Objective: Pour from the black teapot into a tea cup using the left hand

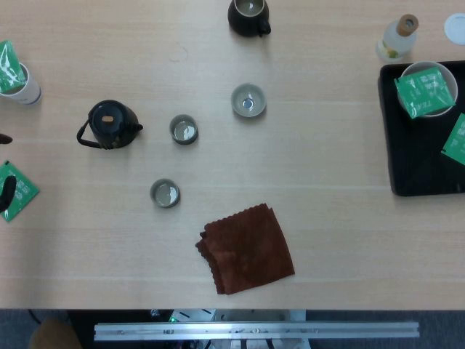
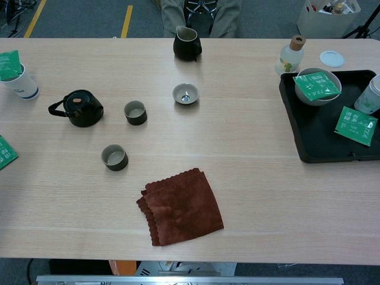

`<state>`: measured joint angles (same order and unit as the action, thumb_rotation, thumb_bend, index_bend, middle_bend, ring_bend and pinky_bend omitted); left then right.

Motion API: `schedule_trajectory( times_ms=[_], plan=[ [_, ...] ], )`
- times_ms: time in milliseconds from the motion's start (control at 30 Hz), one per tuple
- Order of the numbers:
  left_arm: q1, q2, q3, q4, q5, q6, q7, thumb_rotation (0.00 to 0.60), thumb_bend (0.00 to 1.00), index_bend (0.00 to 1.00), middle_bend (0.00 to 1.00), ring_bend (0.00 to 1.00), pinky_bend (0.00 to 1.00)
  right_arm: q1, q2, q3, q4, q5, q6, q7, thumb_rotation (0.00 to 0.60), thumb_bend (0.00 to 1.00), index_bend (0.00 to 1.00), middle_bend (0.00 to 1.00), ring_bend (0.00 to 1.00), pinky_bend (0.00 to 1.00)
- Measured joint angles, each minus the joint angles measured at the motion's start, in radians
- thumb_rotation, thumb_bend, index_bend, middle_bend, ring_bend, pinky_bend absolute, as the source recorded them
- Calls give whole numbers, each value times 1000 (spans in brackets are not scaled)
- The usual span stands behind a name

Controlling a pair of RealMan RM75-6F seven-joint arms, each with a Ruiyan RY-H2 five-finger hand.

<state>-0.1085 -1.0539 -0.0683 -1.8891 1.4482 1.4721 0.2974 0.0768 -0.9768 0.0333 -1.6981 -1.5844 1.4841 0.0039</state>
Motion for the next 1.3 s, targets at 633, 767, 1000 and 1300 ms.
schedule_trajectory(
  times_ms=[633, 767, 1000, 1300],
  plan=[
    [-205, -85, -1, 125, 39, -294, -41, 600, 318, 155, 252, 192, 140, 48, 40, 42, -94, 13, -26, -87, 600, 74, 320, 379, 209, 234],
    [-251, -142, -4, 183, 36, -343, -29, 600, 299, 30, 160, 151, 140, 49, 37, 41, -94, 16, -28, -89, 600, 74, 320, 379, 209, 235],
    [-305, -245, -10, 303, 1, -407, -23, 600, 298, 0, 36, 64, 138, 46, 33, 37, -84, 23, -29, -82, 600, 74, 320, 380, 209, 234],
    [-347, -354, -11, 471, -33, -446, -62, 600, 297, 0, 6, 53, 137, 40, 35, 35, -74, 30, -21, -68, 600, 74, 320, 380, 209, 235]
  ],
)
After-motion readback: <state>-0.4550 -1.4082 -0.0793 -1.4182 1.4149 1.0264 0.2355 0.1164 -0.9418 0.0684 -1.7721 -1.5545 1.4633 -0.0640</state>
